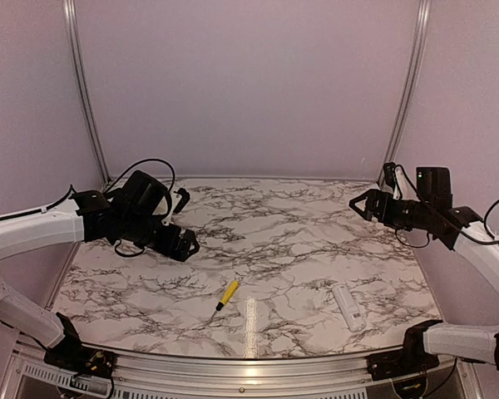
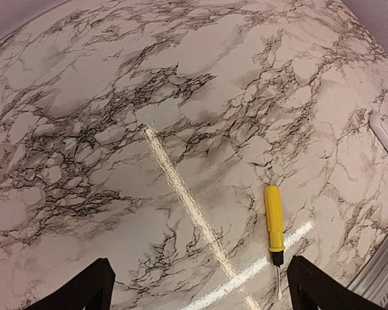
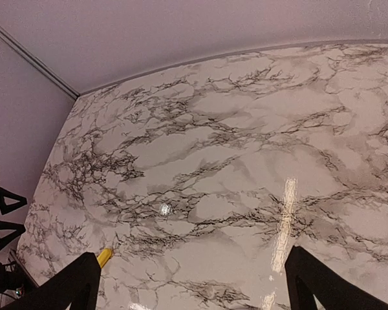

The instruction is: Unload the batteries from the remote control

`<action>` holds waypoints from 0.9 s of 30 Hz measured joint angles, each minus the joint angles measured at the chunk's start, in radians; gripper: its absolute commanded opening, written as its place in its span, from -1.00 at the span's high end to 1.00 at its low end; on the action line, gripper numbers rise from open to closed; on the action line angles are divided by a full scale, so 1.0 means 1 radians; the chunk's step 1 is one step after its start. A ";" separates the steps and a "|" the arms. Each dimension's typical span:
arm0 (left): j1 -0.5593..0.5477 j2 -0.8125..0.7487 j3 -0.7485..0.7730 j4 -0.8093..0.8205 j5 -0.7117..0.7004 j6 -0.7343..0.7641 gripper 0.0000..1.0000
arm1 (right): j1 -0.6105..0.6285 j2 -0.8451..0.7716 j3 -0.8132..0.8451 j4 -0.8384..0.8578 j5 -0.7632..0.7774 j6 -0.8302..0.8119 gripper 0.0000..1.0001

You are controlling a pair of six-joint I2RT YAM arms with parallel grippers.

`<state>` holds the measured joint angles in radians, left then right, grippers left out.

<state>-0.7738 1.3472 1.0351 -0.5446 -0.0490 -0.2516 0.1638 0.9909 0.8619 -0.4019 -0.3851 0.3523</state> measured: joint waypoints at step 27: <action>-0.077 0.061 0.065 -0.041 0.016 -0.030 -0.96 | 0.201 0.211 0.046 -0.357 0.269 -0.031 -0.97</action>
<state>-0.8509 1.4078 1.1000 -0.5858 -0.0334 -0.2813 0.3653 1.2022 0.9077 -0.7593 -0.1162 0.3218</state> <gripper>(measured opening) 0.981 0.985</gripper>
